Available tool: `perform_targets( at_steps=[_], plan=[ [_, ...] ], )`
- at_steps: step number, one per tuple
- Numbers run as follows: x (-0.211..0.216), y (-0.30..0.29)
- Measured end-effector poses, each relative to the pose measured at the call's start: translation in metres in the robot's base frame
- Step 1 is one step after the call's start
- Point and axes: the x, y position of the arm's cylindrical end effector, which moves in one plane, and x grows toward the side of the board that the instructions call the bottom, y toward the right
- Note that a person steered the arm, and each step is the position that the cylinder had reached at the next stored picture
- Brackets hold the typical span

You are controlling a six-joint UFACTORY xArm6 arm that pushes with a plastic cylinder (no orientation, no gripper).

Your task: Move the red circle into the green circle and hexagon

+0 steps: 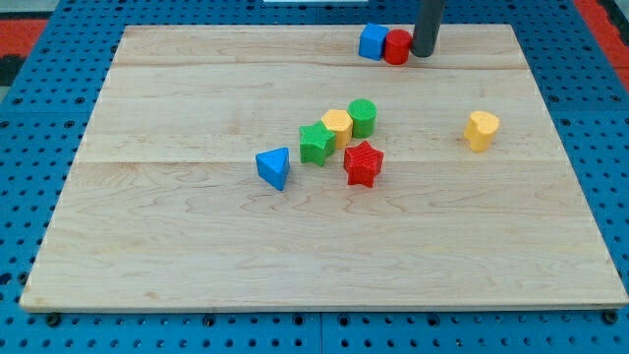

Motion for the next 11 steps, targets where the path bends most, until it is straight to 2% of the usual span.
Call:
perform_targets(
  at_steps=[1, 2, 3, 5, 6, 9, 10, 11],
  plan=[
    [-0.006, 0.067],
    [-0.036, 0.028],
    [-0.022, -0.042],
    [0.070, -0.060],
    [0.054, -0.012],
    [0.093, -0.117],
    [0.079, -0.134],
    [0.073, -0.071]
  ],
)
